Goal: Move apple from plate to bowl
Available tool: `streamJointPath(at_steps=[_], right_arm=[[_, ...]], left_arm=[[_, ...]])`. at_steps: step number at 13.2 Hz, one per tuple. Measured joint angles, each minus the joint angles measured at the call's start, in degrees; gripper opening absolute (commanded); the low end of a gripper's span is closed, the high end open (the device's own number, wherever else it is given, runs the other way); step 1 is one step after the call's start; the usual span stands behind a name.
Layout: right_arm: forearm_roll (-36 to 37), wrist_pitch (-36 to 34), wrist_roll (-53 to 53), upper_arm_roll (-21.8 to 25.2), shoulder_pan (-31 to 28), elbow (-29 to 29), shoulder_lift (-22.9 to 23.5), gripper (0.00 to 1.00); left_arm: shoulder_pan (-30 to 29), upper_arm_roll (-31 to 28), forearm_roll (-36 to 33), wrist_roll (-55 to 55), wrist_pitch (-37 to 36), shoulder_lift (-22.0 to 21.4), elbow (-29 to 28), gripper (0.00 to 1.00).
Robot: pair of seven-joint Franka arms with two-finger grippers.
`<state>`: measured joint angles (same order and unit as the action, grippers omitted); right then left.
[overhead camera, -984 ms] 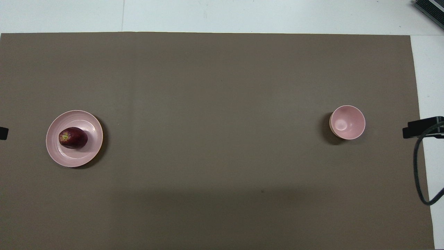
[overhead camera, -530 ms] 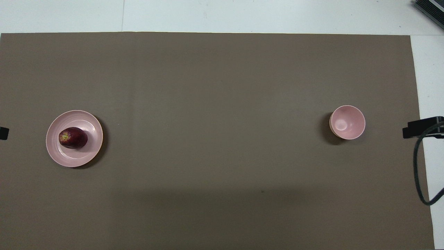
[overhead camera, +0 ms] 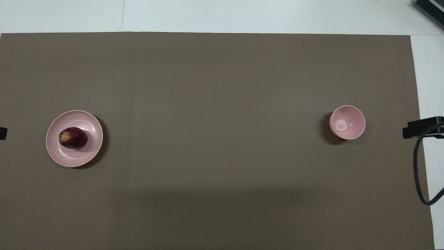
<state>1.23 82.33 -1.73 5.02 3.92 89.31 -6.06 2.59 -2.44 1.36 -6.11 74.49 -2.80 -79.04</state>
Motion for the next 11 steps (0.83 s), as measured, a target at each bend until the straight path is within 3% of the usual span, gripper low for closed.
streamJointPath(at_steps=[11], right_arm=[[0.0,0.0,0.0,0.0,-0.5,0.2,0.0,1.00]], left_arm=[[0.0,0.0,0.0,-0.1,1.4,0.0,-1.1,1.00]])
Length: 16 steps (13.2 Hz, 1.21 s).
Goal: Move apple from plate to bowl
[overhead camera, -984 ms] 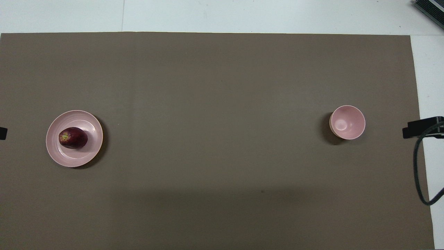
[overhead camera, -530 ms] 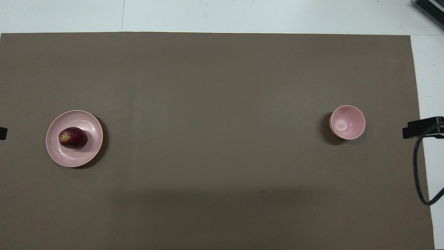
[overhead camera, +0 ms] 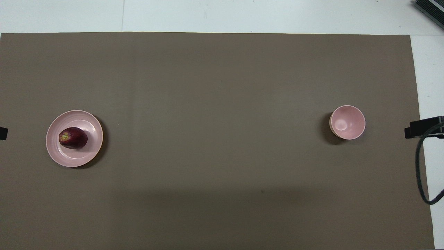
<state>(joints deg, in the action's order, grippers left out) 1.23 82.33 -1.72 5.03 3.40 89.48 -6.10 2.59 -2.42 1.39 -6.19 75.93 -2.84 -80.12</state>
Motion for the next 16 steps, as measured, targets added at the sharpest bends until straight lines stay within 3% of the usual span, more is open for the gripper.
streamJointPath(at_steps=[8,16], right_arm=[[0.0,0.0,0.0,0.0,0.0,0.2,0.0,1.00],[0.0,0.0,0.0,0.0,0.0,0.3,-0.1,1.00]], left_arm=[[0.0,-0.5,0.0,-0.6,9.8,0.1,-8.7,1.00],[-0.1,-2.9,0.0,-7.3,24.8,0.2,-24.3,1.00]])
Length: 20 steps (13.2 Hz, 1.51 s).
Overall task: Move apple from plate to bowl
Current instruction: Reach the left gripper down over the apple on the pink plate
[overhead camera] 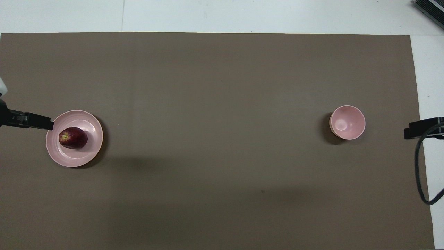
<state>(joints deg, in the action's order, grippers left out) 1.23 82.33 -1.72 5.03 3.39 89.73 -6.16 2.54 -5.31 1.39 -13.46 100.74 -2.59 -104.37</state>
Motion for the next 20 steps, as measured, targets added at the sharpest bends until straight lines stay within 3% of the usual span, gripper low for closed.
streamJointPath(at_steps=[6,11,17,20], right_arm=[[0.0,0.0,0.0,0.0,0.0,0.0,0.0,1.00],[0.0,0.0,0.0,0.0,0.0,0.1,-0.1,1.00],[0.0,0.0,0.0,0.0,0.0,0.1,-0.2,1.00],[0.0,0.0,0.0,0.0,0.0,0.1,-0.2,1.00]], left_arm=[[-0.5,-2.2,0.1,-4.1,16.7,0.1,-12.8,1.00],[-0.8,-2.3,2.6,-4.5,25.9,1.6,-20.2,1.00],[-1.0,-2.3,3.4,-4.7,32.1,6.7,-21.1,1.00],[-1.8,-2.3,3.4,-5.3,32.4,7.4,-21.3,0.86]])
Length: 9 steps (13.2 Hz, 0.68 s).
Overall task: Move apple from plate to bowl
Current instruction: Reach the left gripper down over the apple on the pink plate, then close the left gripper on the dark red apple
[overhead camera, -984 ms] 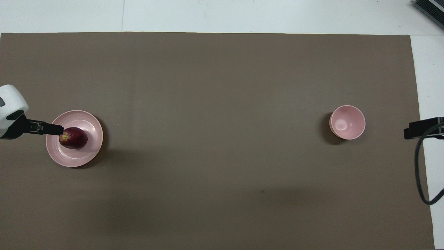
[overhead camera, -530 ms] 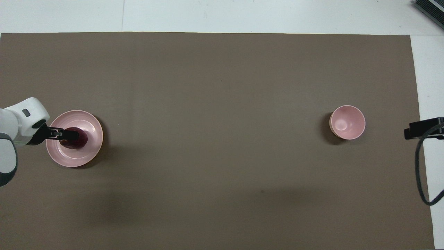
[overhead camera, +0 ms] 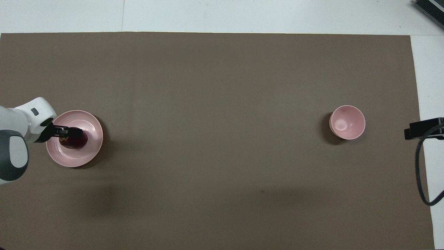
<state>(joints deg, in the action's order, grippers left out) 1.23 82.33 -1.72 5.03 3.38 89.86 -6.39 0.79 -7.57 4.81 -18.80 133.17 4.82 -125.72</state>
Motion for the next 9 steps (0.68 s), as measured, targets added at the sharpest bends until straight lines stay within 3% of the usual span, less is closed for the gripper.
streamJointPath(at_steps=[2,4,9], right_arm=[[0.0,0.0,0.0,0.0,0.0,0.0,0.0,1.00],[0.0,0.0,0.0,0.0,0.0,0.0,0.0,1.00],[0.0,0.0,0.0,0.0,0.0,0.1,0.0,1.00]], left_arm=[[-0.1,0.0,0.0,-0.3,0.0,0.0,-0.6,0.70],[-0.1,0.1,0.1,-0.4,-0.1,-0.2,-1.3,0.42],[-0.1,0.2,0.1,-0.5,-1.7,-0.8,-1.5,0.00]])
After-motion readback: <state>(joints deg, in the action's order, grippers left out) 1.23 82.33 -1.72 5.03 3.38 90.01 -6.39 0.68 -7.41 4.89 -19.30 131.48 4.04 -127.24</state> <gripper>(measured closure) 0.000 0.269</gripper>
